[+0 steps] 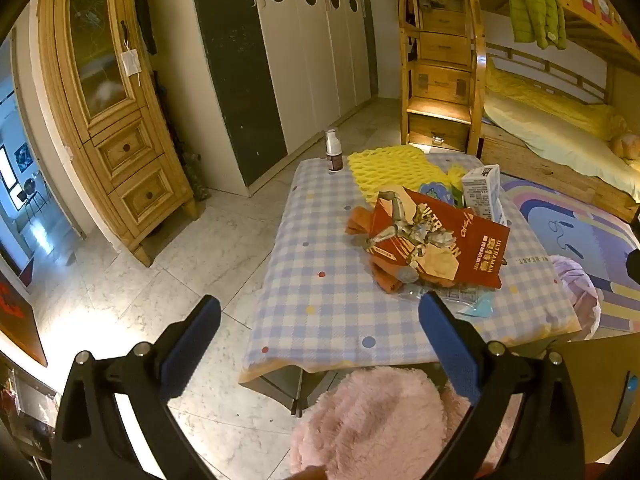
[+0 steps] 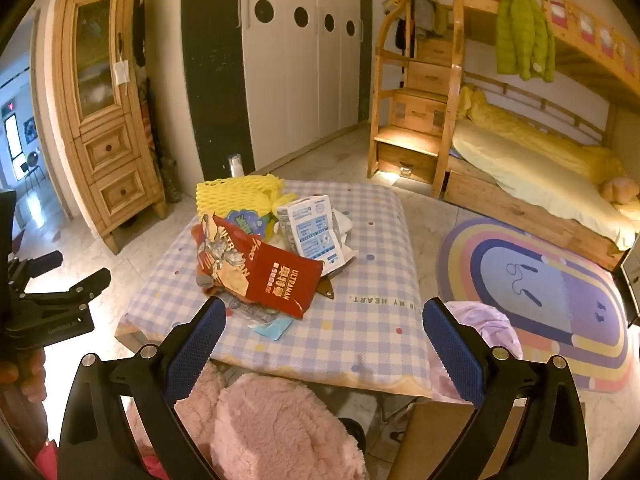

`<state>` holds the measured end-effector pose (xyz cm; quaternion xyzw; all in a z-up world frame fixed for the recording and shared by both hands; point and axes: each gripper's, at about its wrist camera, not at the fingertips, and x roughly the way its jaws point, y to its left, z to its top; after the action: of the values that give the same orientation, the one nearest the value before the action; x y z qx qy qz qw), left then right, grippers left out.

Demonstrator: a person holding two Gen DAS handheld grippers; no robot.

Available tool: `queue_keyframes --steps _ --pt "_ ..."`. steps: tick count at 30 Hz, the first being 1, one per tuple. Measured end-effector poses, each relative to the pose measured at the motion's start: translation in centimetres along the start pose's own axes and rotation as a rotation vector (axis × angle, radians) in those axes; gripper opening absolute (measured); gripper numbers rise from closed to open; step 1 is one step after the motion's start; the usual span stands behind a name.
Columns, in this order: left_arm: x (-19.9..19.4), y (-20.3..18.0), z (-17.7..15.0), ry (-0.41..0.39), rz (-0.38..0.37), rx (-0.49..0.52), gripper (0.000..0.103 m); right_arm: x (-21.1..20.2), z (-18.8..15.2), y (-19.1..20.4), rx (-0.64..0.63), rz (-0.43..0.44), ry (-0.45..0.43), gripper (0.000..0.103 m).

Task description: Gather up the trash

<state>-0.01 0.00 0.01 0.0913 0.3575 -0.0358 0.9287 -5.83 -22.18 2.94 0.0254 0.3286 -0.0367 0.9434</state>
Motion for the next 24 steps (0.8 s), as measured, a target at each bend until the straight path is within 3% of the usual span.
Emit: queue_keyframes --steps 24 --pt "0.41 0.75 -0.15 0.009 0.010 -0.008 0.096 0.38 -0.25 0.46 -0.009 0.003 -0.002 0.098"
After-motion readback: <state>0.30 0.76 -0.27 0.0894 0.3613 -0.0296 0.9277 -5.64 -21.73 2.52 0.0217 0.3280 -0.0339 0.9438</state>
